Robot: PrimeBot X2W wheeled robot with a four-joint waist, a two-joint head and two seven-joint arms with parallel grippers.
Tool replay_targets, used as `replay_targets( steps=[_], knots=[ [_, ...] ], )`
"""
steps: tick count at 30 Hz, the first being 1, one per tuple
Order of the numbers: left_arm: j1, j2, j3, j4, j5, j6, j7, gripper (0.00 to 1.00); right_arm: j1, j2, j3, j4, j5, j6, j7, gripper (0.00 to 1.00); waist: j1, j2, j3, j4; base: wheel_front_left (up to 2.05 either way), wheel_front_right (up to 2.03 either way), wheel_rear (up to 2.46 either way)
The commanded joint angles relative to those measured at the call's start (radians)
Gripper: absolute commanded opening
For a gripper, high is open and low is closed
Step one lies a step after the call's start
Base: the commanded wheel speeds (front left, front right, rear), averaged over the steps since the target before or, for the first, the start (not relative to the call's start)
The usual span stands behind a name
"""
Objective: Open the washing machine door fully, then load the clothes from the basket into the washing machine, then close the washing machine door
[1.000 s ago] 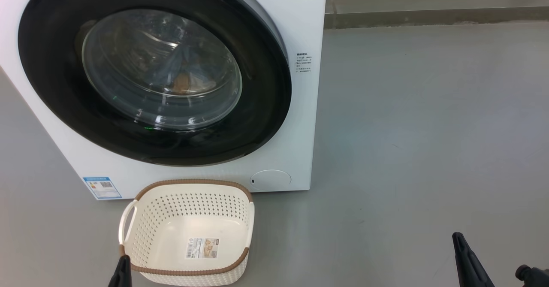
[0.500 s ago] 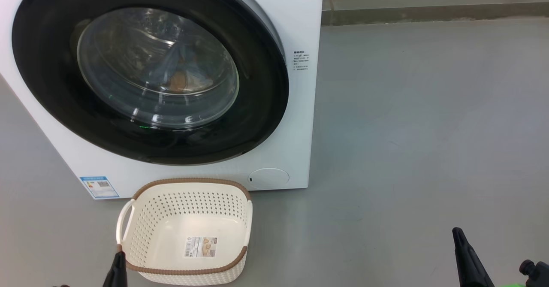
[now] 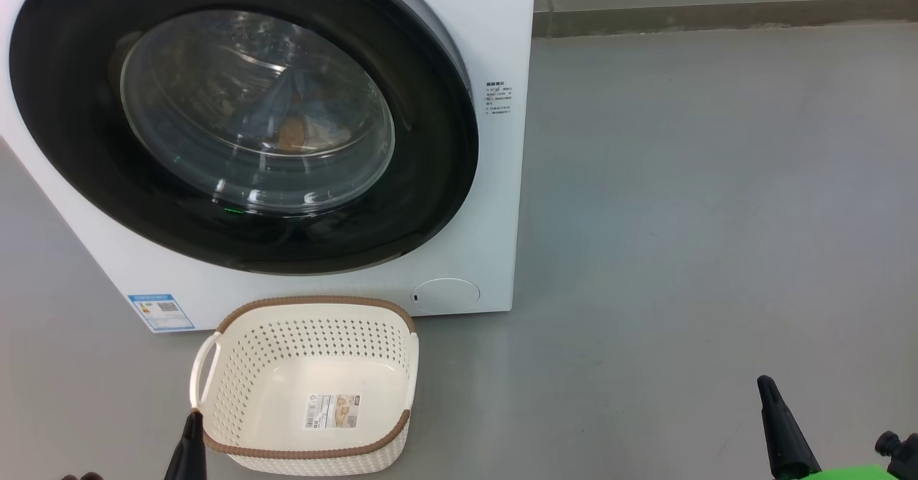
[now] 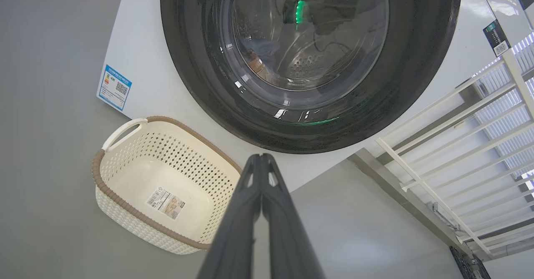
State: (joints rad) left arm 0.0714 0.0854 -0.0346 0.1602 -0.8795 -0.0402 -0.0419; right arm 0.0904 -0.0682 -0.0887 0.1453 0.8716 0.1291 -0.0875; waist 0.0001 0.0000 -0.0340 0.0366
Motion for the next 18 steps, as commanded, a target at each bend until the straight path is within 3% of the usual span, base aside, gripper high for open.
replay_targets(
  steps=[1, 3, 5, 18],
  knots=[
    [-0.049, 0.007, 0.026, -0.012, -0.029, -0.012, 0.007, 0.00, -0.052, -0.008, 0.003, -0.019, 0.029, 0.001, 0.009, 0.00, 0.0000, 0.0000, 0.001, -0.001, 0.00, 0.00, 0.00],
    [-0.053, 0.006, 0.030, -0.009, -0.051, -0.014, 0.012, 0.00, -0.057, -0.007, 0.002, -0.015, 0.052, 0.001, 0.015, 0.00, 0.0000, 0.0000, 0.002, -0.002, 0.00, 0.00, 0.00],
    [-0.076, -0.002, 0.051, 0.008, -0.171, -0.028, 0.038, 0.00, -0.082, -0.003, -0.002, 0.005, 0.174, 0.001, 0.047, 0.00, -0.0001, 0.0000, 0.008, -0.008, 0.00, 0.00, 0.00],
    [-0.102, -0.010, 0.076, 0.027, -0.312, -0.044, 0.068, 0.00, -0.111, 0.002, -0.007, 0.029, 0.317, 0.001, 0.086, 0.00, -0.0001, 0.0000, 0.015, -0.015, 0.00, 0.00, 0.00]
  ],
)
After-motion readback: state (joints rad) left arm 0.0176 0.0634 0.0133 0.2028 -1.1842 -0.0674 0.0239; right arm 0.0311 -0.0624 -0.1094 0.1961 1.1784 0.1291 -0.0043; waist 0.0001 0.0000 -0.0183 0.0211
